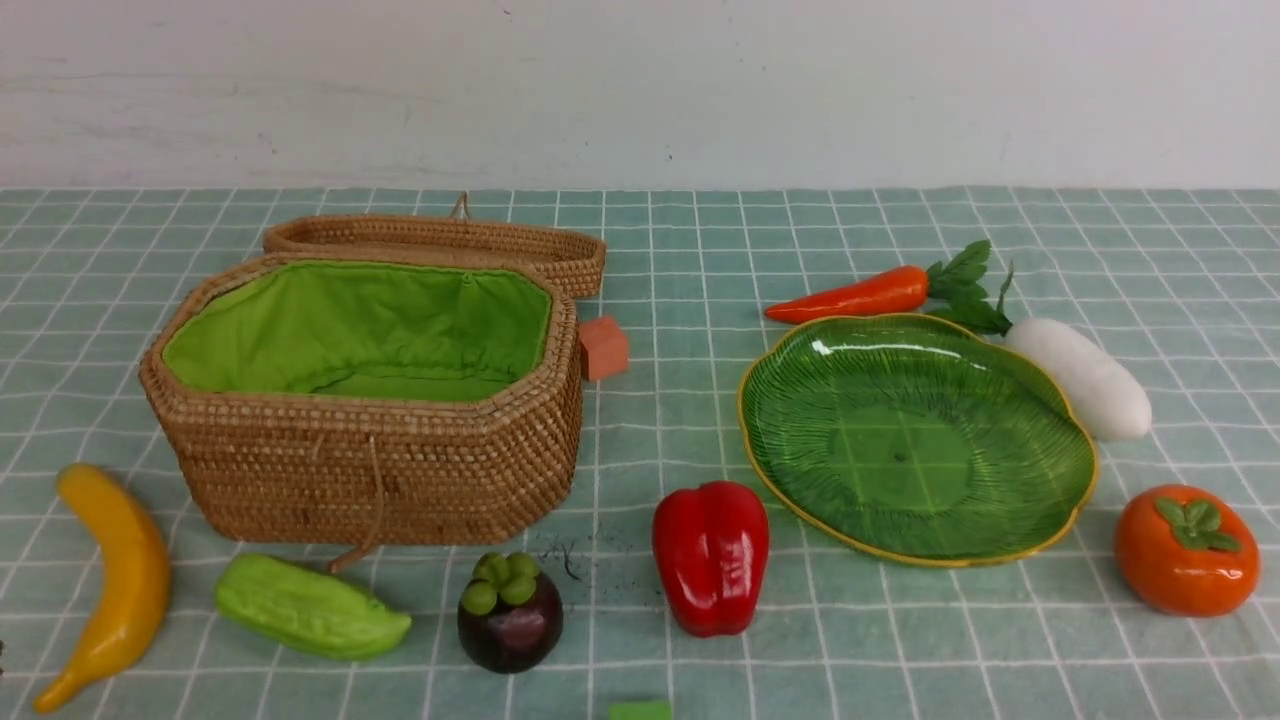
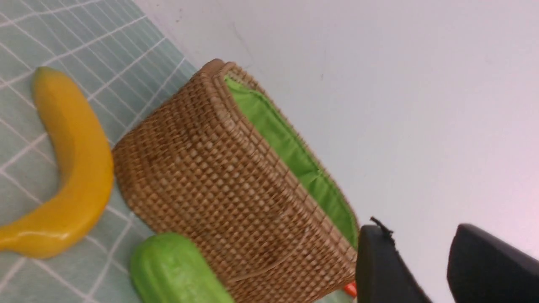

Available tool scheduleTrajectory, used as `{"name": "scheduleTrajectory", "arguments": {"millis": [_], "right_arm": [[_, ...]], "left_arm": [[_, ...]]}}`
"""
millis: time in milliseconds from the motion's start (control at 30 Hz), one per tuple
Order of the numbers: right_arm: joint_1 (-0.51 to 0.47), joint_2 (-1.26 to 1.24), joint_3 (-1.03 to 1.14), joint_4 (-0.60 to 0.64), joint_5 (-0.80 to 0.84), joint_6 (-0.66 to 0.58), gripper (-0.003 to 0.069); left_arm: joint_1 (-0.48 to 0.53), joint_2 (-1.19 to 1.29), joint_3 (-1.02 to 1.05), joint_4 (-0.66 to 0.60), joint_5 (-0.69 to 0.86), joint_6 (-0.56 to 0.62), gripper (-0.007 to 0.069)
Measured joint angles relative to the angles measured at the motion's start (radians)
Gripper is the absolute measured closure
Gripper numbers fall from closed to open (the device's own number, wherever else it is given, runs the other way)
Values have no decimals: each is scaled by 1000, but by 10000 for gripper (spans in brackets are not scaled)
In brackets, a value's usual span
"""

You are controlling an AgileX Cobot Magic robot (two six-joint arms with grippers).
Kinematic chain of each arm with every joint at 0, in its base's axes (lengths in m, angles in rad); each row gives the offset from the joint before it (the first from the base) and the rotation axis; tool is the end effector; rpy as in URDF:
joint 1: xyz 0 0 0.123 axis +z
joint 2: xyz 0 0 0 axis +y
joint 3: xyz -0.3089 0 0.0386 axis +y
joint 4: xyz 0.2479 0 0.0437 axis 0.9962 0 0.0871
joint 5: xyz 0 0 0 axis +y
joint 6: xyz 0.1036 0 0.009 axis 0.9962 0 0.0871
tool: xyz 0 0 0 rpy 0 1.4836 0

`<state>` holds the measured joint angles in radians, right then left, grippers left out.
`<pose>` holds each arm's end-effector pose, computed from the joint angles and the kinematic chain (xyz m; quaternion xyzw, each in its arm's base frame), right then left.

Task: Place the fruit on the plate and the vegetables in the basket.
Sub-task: Use the left arm to grab a banana and put it into the right plate

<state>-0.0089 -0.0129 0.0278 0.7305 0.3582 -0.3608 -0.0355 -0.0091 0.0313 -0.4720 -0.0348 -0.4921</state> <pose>0.0384 0.0240 0.1775 0.0589 0.7700 0.1927 0.6054 0.0431 0.0001 0.2069 -0.3062 0.5986 -0.3500 0.6522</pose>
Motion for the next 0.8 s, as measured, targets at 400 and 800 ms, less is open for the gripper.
{"name": "scheduleTrajectory", "arguments": {"millis": [400, 800], "right_arm": [[1, 0, -2, -383, 3, -5, 417], [9, 0, -3, -401, 3, -5, 417]], "left_arm": [[0, 0, -138, -16, 190, 136, 638], [0, 33, -196, 1, 255, 224, 638]]}}
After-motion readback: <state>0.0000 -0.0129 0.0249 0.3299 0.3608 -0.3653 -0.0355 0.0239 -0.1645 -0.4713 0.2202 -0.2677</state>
